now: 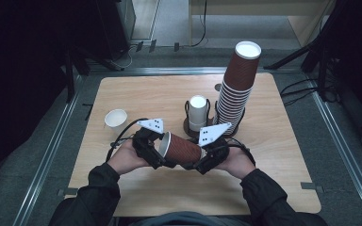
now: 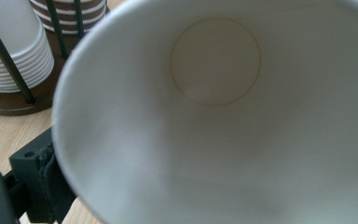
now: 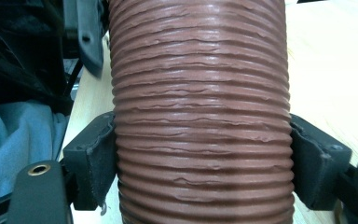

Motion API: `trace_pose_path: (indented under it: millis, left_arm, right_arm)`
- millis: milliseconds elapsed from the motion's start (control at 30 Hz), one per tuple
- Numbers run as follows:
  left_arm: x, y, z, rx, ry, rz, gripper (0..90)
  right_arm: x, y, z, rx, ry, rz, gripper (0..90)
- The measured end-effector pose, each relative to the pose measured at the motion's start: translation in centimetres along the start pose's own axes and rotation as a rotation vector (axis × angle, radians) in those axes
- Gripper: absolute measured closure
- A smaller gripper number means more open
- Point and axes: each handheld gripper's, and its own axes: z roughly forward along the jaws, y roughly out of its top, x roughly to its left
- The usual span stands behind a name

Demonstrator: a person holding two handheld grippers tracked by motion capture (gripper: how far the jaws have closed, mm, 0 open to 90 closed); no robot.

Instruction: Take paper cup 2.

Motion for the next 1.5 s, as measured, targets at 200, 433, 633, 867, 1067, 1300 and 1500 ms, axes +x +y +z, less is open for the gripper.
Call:
trace_pose_path:
  millis: [200,433,633,867,1067,1300,1500]
  left_arm:
    - [0.1,0.0,0.2,0.024,0.002,-0.017,2.1]
    - [-0.2,0.1,0.1,0.025,0.004,-0.003,6.3]
    - [-0.1,0.0,-0.1,0.029,-0.012,-0.01,8.6]
    - [-0.1,0.1,-0.4,0.039,-0.006,0.002,9.0]
    - [-0.2,0.2,-1.3,0.072,0.026,0.025,9.0]
    - [-0.2,0.3,-2.2,0.101,0.061,0.05,9.0]
    - [-0.1,0.3,-1.7,0.191,0.063,0.077,8.9]
  right_arm:
    - [0.0,0.0,0.2,0.011,0.004,0.001,20.6]
    - [0.0,-0.1,0.2,0.02,0.01,0.0,20.8]
    - [0.0,-0.1,0.2,0.022,0.011,-0.003,21.0]
    - [-0.3,-0.1,0.2,0.03,0.052,0.079,17.1]
    - [-0.6,-0.3,0.0,0.06,0.048,0.105,14.4]
    - [-0.7,-0.6,0.0,0.103,0.03,0.115,14.3]
    - [-0.8,-0.8,0.2,0.122,0.016,0.096,14.4]
